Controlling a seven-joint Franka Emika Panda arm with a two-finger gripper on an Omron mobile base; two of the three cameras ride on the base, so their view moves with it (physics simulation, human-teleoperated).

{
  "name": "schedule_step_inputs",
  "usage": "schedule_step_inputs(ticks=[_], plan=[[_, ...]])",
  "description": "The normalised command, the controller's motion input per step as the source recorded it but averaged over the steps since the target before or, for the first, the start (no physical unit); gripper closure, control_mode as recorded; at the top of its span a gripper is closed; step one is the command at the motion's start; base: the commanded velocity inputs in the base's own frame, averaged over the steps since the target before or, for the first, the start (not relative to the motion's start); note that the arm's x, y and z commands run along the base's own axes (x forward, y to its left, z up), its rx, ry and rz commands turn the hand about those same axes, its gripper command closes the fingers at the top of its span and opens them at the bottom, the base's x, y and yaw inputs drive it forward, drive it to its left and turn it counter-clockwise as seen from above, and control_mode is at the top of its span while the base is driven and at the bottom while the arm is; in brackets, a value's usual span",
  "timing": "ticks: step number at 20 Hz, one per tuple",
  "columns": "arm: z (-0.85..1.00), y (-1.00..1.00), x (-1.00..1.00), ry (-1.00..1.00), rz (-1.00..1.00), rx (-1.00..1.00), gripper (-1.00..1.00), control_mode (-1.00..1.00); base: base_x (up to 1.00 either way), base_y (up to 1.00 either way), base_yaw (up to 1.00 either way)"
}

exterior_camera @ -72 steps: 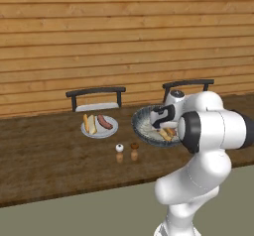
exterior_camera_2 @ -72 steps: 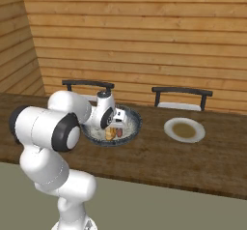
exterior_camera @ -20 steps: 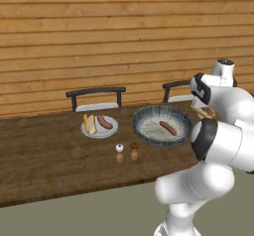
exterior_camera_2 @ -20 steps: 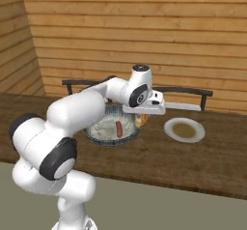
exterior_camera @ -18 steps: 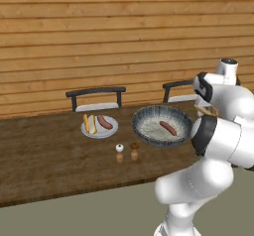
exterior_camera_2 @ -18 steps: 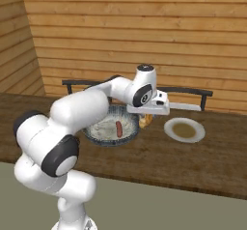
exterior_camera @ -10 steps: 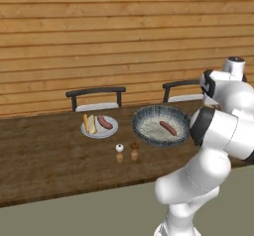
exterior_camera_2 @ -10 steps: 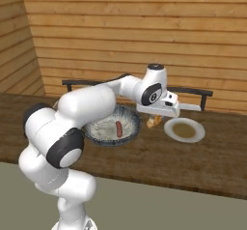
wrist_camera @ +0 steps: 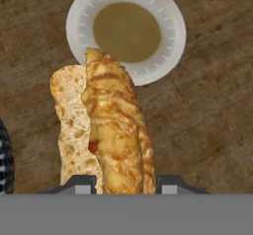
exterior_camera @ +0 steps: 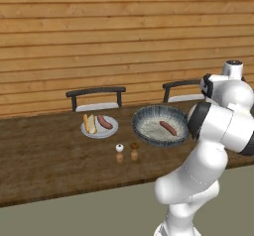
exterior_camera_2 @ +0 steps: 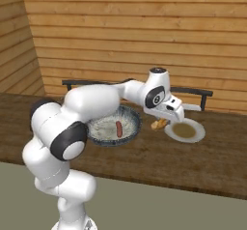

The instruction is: Place one bun and one sausage from the bowl on each plate.

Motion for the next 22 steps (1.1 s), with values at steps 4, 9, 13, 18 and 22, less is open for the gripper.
schedule_step_inputs(ticks=[4, 9, 13, 18, 22], plan=[[-0.13, -0.27, 0.35, -0.03, 0.0, 0.0, 1.0, -1.0, 0.0, 0.0, 0.0], [-0.16, -0.05, 0.38, -0.02, 0.0, 0.0, 1.0, -1.0, 0.0, 0.0, 0.0], [-0.4, -0.04, 0.33, -0.04, 0.01, 0.0, 1.0, -1.0, 0.0, 0.0, 0.0], [-0.24, -0.15, 0.36, 0.0, 0.01, 0.0, 1.0, -1.0, 0.0, 0.0, 0.0], [-0.09, -0.19, 0.31, 0.0, 0.0, 0.0, 1.0, -1.0, 0.0, 0.0, 0.0]])
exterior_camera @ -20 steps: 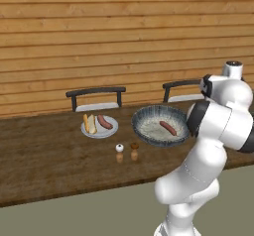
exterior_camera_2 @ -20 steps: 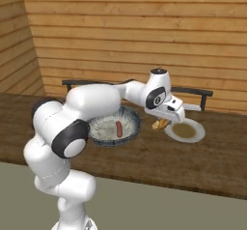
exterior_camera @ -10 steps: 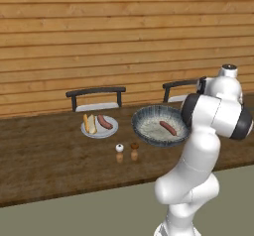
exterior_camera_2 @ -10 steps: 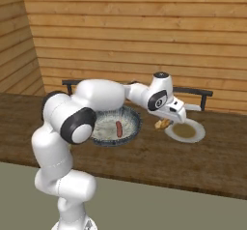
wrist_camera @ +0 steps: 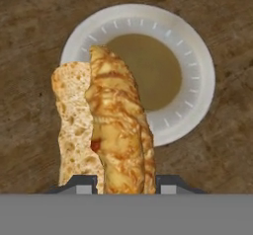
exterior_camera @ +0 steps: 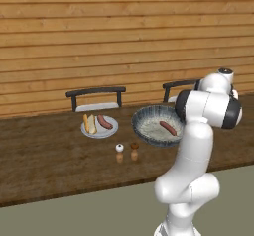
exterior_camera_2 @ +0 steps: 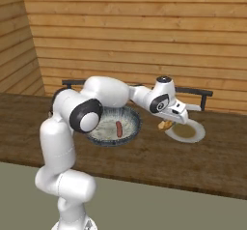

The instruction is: Place one bun and one sausage from the bowl on each plate.

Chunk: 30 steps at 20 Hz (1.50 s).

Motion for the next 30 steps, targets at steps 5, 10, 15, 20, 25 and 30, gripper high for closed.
schedule_step_inputs(ticks=[5, 10, 15, 20, 25, 30], plan=[[-0.24, -0.19, 0.26, 0.0, 0.01, 0.0, 1.0, -1.0, 0.0, 0.0, 0.0], [-0.3, -0.13, 0.28, 0.0, 0.01, 0.0, 1.0, -1.0, 0.0, 0.0, 0.0], [-0.19, -0.01, 0.4, 0.0, 0.0, 0.0, 1.0, -1.0, 0.0, 0.0, 0.0], [-0.14, -0.08, 0.47, 0.0, 0.0, 0.0, 1.0, -1.0, 0.0, 0.0, 0.0], [-0.25, -0.18, 0.29, 0.0, 0.0, 0.0, 1.0, -1.0, 0.0, 0.0, 0.0], [-0.23, -0.14, 0.08, -0.02, 0.0, 0.0, 1.0, -1.0, 0.0, 0.0, 0.0]])
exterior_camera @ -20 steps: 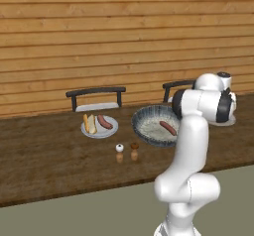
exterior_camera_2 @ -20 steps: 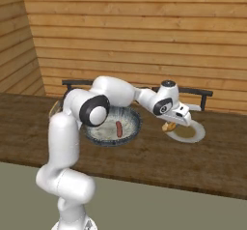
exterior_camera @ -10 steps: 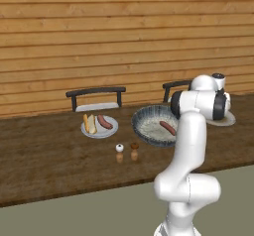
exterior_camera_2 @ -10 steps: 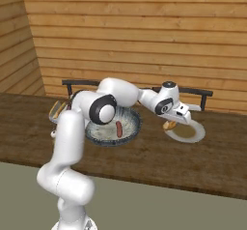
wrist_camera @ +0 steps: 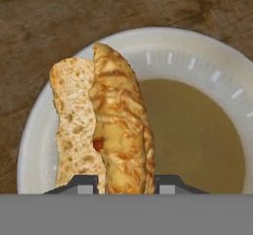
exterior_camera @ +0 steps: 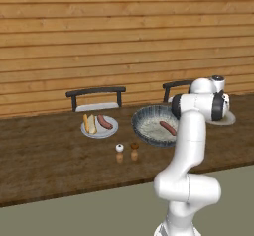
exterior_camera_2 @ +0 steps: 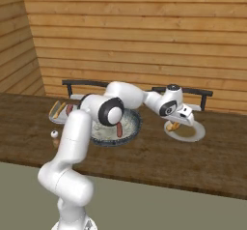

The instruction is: Place one bun and one sausage from the bowl on each plate.

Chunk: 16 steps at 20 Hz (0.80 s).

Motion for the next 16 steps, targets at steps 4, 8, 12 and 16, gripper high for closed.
schedule_step_inputs(ticks=[4, 8, 12, 16], plan=[[0.0, 0.0, 0.0, 0.0, 0.0, 0.0, 1.0, -1.0, 0.0, 0.0, 0.0], [0.0, 0.0, 0.0, 0.0, 0.0, 0.0, -1.0, -1.0, 0.0, 0.0, 0.0], [0.0, 0.0, 0.0, 0.0, 0.0, 0.0, -1.0, -1.0, 0.0, 0.0, 0.0], [0.0, 0.0, 0.0, 0.0, 0.0, 0.0, -1.0, -1.0, 0.0, 0.0, 0.0]])
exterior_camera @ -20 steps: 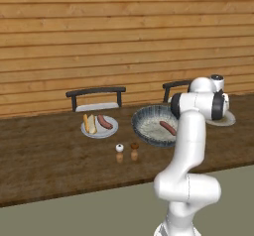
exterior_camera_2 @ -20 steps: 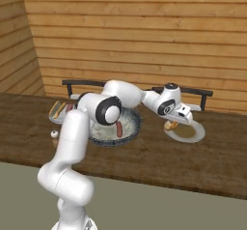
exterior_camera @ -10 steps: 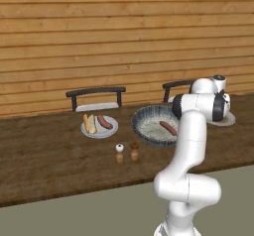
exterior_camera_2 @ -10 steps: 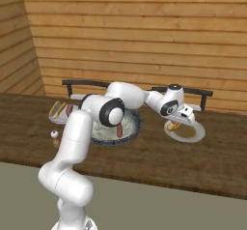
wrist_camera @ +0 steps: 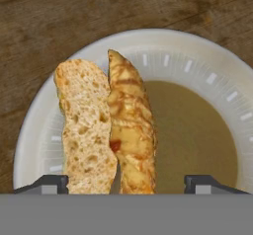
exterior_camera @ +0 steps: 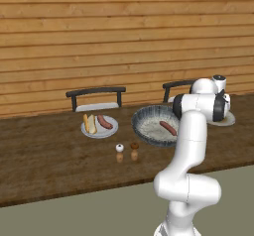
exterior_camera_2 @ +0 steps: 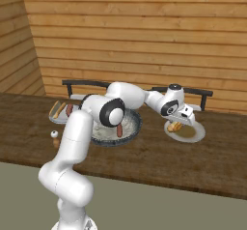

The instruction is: Place one bun and one sausage from the bowl on each plate.

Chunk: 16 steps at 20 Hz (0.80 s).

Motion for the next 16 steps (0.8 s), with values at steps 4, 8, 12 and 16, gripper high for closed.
schedule_step_inputs(ticks=[4, 8, 12, 16], plan=[[0.0, 0.0, -0.42, -0.01, 0.0, 0.0, -1.0, -1.0, 0.0, 0.0, 0.0], [0.04, 0.12, -1.0, 0.01, -0.03, 0.0, -1.0, -1.0, 0.0, 0.0, 0.0], [0.52, 0.63, -0.82, 0.0, -0.01, -0.02, -1.0, -1.0, 0.0, 0.0, 0.0], [0.73, 0.92, -0.55, 0.0, 0.0, -0.01, -1.0, -1.0, 0.0, 0.0, 0.0]])
